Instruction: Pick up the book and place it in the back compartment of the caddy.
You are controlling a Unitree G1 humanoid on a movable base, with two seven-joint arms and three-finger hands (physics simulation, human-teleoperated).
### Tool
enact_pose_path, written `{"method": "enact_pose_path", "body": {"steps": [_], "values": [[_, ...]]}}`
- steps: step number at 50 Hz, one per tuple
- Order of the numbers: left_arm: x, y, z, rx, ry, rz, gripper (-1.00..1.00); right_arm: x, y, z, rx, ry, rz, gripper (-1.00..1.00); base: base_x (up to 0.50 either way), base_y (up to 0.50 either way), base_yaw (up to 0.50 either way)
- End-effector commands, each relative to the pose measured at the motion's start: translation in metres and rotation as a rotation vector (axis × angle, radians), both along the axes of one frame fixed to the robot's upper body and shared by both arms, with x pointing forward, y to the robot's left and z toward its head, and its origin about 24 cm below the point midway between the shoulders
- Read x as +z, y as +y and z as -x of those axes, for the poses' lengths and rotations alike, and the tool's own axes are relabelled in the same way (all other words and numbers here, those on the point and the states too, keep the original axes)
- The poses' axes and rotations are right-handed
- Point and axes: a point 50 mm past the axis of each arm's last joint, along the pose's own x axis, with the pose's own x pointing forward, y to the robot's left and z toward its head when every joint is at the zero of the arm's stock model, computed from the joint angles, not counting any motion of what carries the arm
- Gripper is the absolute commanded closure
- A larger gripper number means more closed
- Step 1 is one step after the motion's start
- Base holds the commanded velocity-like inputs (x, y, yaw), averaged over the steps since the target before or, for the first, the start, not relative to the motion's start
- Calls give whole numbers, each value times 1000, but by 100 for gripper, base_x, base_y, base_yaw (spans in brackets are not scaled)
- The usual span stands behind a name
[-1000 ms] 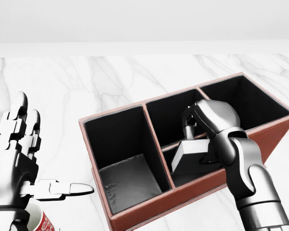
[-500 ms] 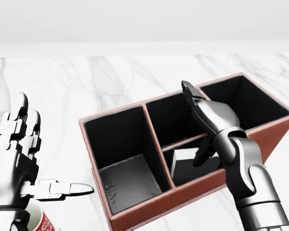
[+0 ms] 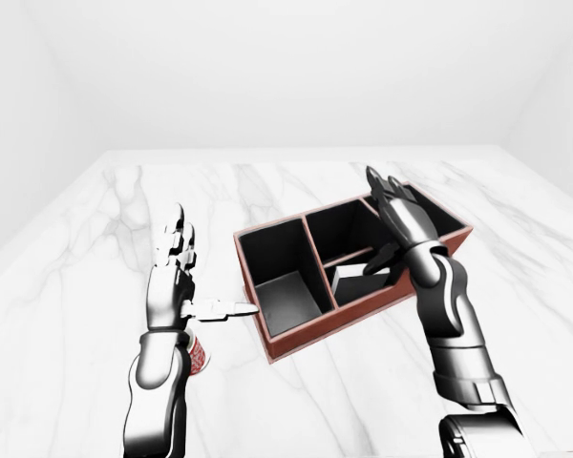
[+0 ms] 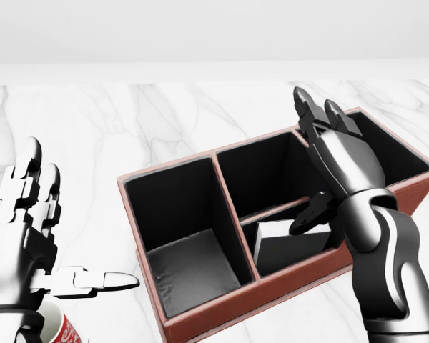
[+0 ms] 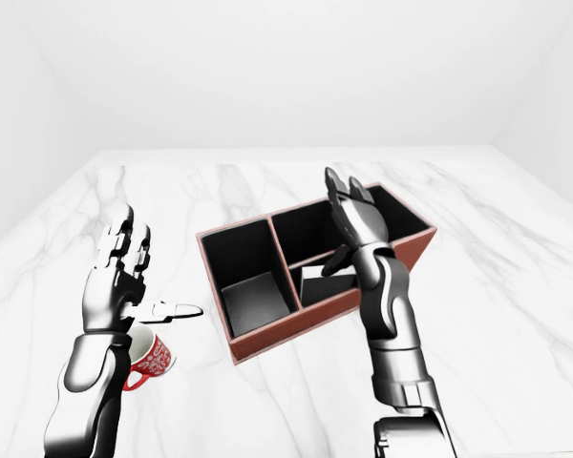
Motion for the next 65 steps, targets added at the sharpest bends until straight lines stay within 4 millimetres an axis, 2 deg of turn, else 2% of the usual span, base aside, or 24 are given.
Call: {"method": "enact_pose_path", "body": {"steps": [1,9,15,24,40,52,65], "values": [[0,0,0,-1,0,-1,-100,10,-4,18,15,-66,-56,-100,0,0,0],[0,0,0,-1,-1,1,-100,23,-3,34,65,-106,-111,-100,0,0,0],[2,1,1,1,-9,3,-100,37,-3,56,122,-169,-179,-100,0,0,0],[7,2,2,6,-31,3,-100,50,-13,75,134,-252,-242,-100,0,0,0],[10,4,2,12,-43,3,-100,46,-29,100,119,-275,-336,-100,0,0,0],[13,5,4,17,-60,4,-100,56,-29,119,151,-336,-376,-100,0,0,0],[18,5,6,21,-83,7,-100,81,-24,142,230,-457,-356,-100,0,0,0]]}}
